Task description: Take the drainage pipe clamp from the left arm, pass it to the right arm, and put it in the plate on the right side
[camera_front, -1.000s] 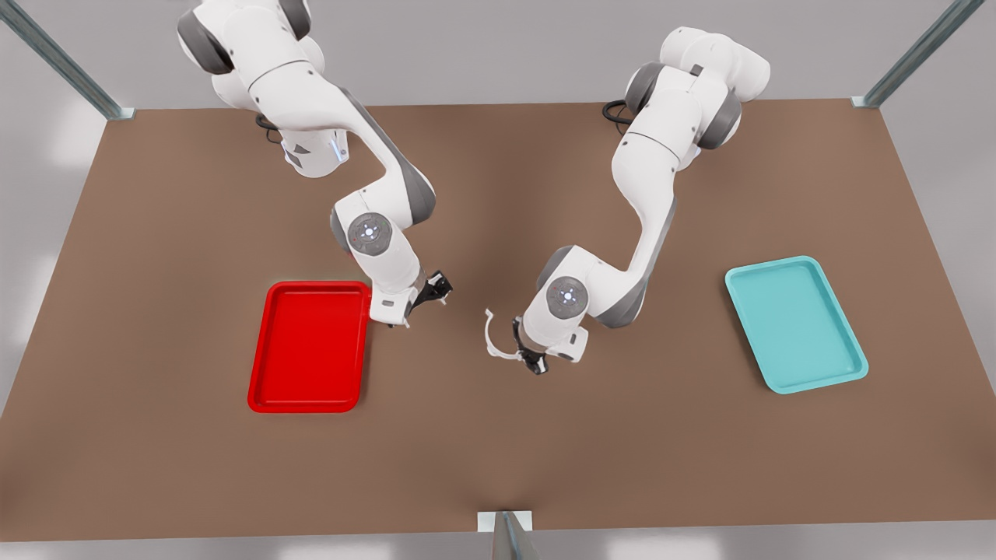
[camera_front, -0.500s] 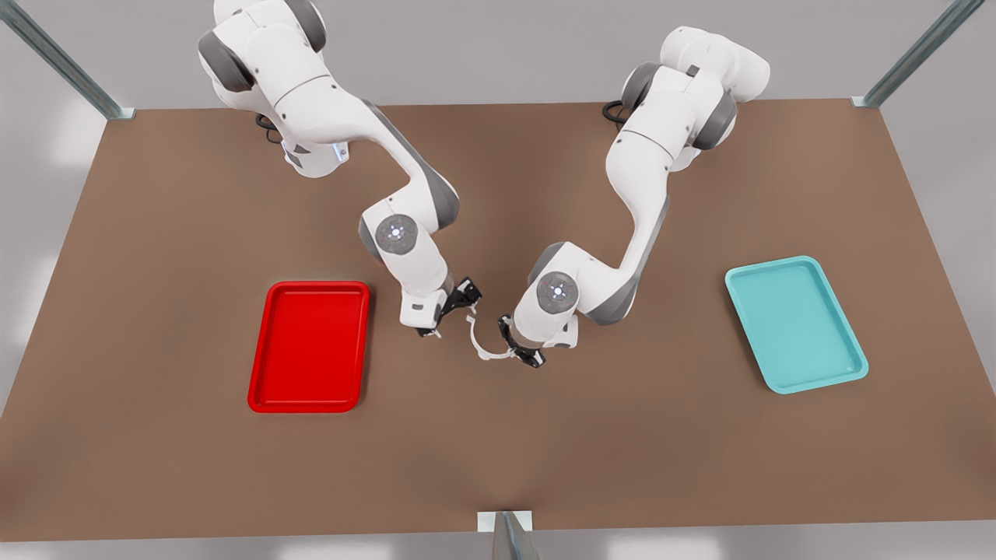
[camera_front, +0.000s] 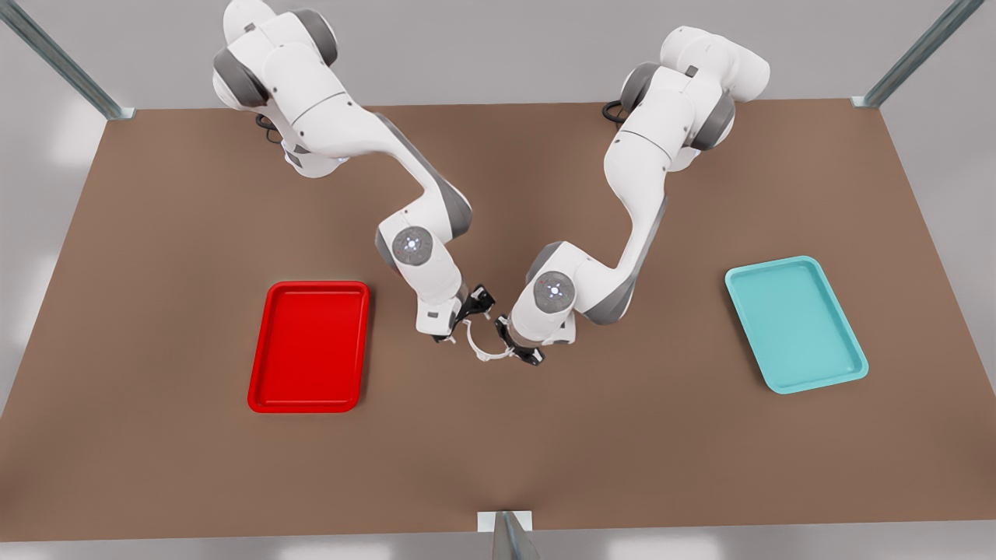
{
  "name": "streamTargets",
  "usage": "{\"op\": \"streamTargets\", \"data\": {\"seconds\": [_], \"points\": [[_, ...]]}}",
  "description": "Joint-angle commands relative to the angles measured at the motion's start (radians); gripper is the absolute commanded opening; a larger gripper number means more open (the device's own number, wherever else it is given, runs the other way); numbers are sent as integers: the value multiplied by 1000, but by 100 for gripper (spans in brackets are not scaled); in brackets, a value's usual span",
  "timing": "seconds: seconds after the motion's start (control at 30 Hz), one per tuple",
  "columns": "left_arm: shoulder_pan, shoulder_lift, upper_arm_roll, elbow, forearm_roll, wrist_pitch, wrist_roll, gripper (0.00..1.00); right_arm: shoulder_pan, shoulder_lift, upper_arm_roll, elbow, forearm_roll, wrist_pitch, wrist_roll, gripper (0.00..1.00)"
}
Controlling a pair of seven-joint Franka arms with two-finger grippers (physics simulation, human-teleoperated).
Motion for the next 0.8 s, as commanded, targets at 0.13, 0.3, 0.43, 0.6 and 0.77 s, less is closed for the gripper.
{"op": "streamTargets", "data": {"seconds": [0.13, 0.3, 0.43, 0.6, 0.77], "points": [[-5, 3, 0, 2, 4, 2, -161, 21, 0, 20, -1, -1, 0, 56, -3, 100], [-5, 0, 1, 4, 4, -3, -161, 21, -3, 52, -1, -1, -7, 70, -4, 100], [-5, 0, 1, 4, 4, -1, -163, 21, -3, 64, -1, 2, -9, 70, -12, 100], [-6, 0, 1, 2, 4, -1, -163, 21, -5, 75, -1, 22, -7, 71, -14, 100], [-6, 2, 1, 4, 5, -1, -163, 21, -5, 82, -1, 29, -9, 71, -18, 75]]}}
